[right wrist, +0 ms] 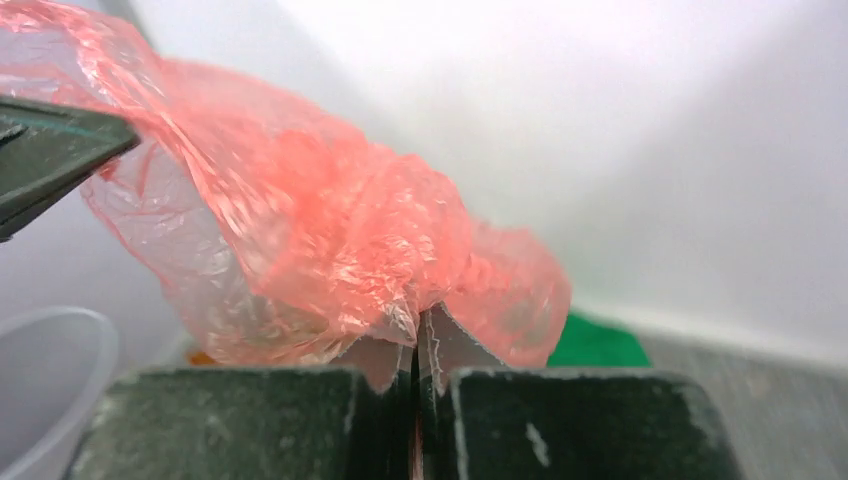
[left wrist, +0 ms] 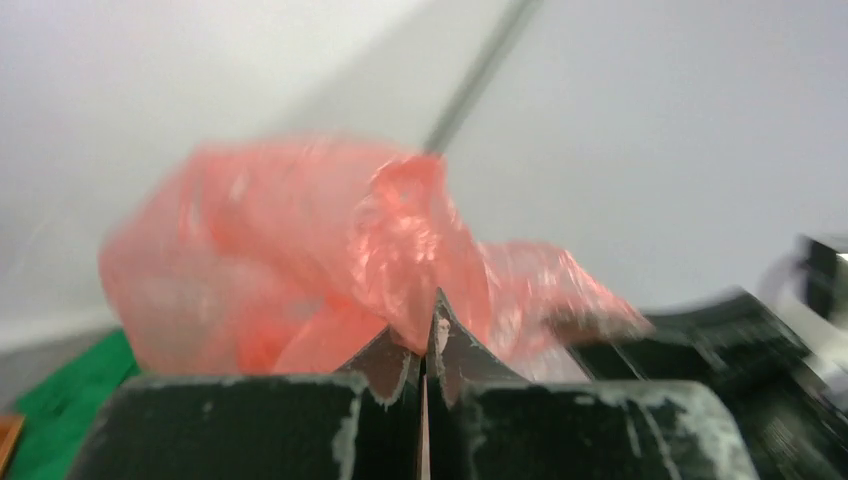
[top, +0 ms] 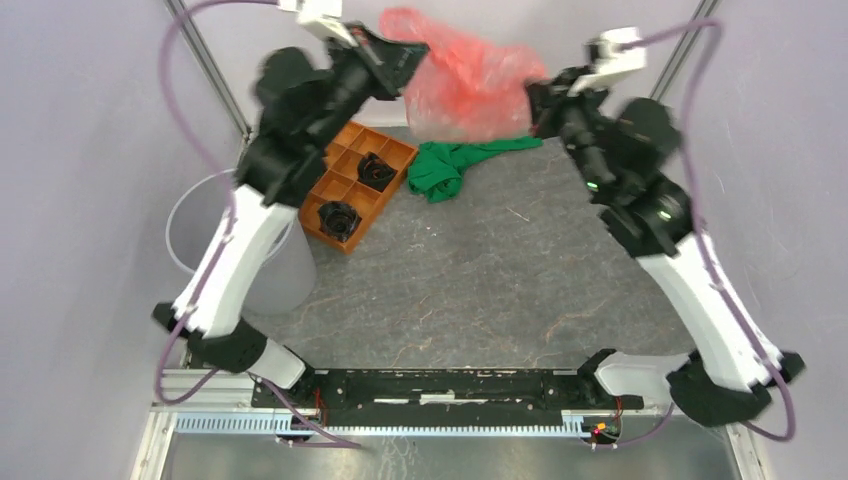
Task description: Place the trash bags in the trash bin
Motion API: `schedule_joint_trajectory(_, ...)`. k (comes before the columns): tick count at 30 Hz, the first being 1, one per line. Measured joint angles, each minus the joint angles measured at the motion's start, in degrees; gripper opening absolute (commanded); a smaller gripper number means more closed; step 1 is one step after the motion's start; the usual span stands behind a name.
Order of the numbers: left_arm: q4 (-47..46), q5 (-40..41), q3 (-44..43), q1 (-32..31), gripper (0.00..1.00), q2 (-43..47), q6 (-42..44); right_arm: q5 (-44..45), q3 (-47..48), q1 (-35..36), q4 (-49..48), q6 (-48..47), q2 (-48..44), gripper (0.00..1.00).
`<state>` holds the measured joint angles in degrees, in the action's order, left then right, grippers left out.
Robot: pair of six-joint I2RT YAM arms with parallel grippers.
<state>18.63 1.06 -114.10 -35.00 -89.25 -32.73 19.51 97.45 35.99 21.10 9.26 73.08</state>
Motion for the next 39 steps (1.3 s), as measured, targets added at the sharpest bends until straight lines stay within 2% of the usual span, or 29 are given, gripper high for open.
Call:
schedule_joint_trajectory(1,-1.1,-2.3,-2.7,-0.4,0.02,1.8,1.0,-2.3,1.2,0.0,-2.7,-0.8,-1.7,0.01)
schedule_joint_trajectory(3,-5.0,-5.9,0.4,-1.4,0.02,9.9,2.4,-7.6,-1.8,0.0,-8.8,-2.3,-9.0,0.01)
schedule_joint_trajectory(5,-8.2,-6.8,8.9,-2.1,0.02,17.4,3.0,-10.4,-8.3,0.0,-13.7,-3.1,-16.0,0.01)
schedule_joint_trajectory(8,-13.6,-3.8,26.4,-2.1,0.02,28.5,3.1,-11.5,-25.1,0.1,-24.1,-4.2,-27.2,0.00)
schedule_joint_trajectory(10,-15.5,-1.1,37.2,-2.0,0.02,29.6,3.0,-9.9,-36.7,0.0,-27.4,-4.4,-29.0,0.01)
schedule_joint_trajectory(13,-14.8,0.9,55.7,-2.0,0.02,24.7,1.6,-9.9,-51.9,0.0,-25.9,-3.4,-22.9,0.00)
schedule_joint_trajectory(15,-10.5,0.8,66.1,-2.0,0.02,19.3,0.7,-11.3,-61.9,0.0,-21.2,-2.1,-17.4,0.00)
schedule_joint_trajectory(17,-2.7,0.6,71.9,-2.0,0.02,18.3,0.4,-13.3,-69.2,0.0,-11.8,-0.9,-17.6,0.00)
schedule_joint_trajectory(19,2.9,0.3,70.3,-2.0,0.02,20.0,0.4,-14.2,-68.8,0.0,-6.3,-0.4,-20.2,0.00)
schedule_joint_trajectory(20,4.9,0.0,66.6,-2.0,0.02,20.8,0.5,-14.5,-65.8,0.0,-4.1,-0.4,-21.5,0.01)
schedule_joint_trajectory(23,5.8,-1.4,48.9,-2.0,0.02,21.4,1.7,-14.5,-47.2,0.0,-1.3,-1.4,-21.0,0.01)
schedule_joint_trajectory(25,1.6,-2.5,37.0,-2.0,0.02,22.6,2.2,-14.3,-33.8,0.0,-5.0,-2.1,-20.1,0.00)
schedule_joint_trajectory(27,-2.1,-2.9,32.5,-2.0,0.02,25.7,2.8,-13.9,-27.7,0.0,-10.8,-2.7,-21.3,0.00)
schedule_joint_trajectory(28,-3.7,-2.8,32.0,-2.0,0.02,28.0,2.9,-13.6,-27.6,0.0,-13.3,-2.8,-22.8,0.01)
schedule_joint_trajectory(31,-6.3,-1.0,37.3,-2.0,0.02,34.6,3.0,-12.6,-33.9,0.0,-18.5,-2.9,-26.8,0.00)
schedule_joint_trajectory(33,-6.2,1.0,44.2,-2.0,0.02,36.9,3.0,-11.8,-44.0,0.0,-20.1,-2.4,-26.7,0.00)
schedule_joint_trajectory(37,2.9,4.3,61.0,-2.0,0.02,37.8,3.8,-11.2,-61.9,0.0,-14.0,-0.7,-24.1,0.01)
schedule_joint_trajectory(39,10.2,5.5,65.0,-2.0,0.02,39.5,4.5,-11.3,-69.0,0.1,-7.6,0.0,-27.3,0.01)
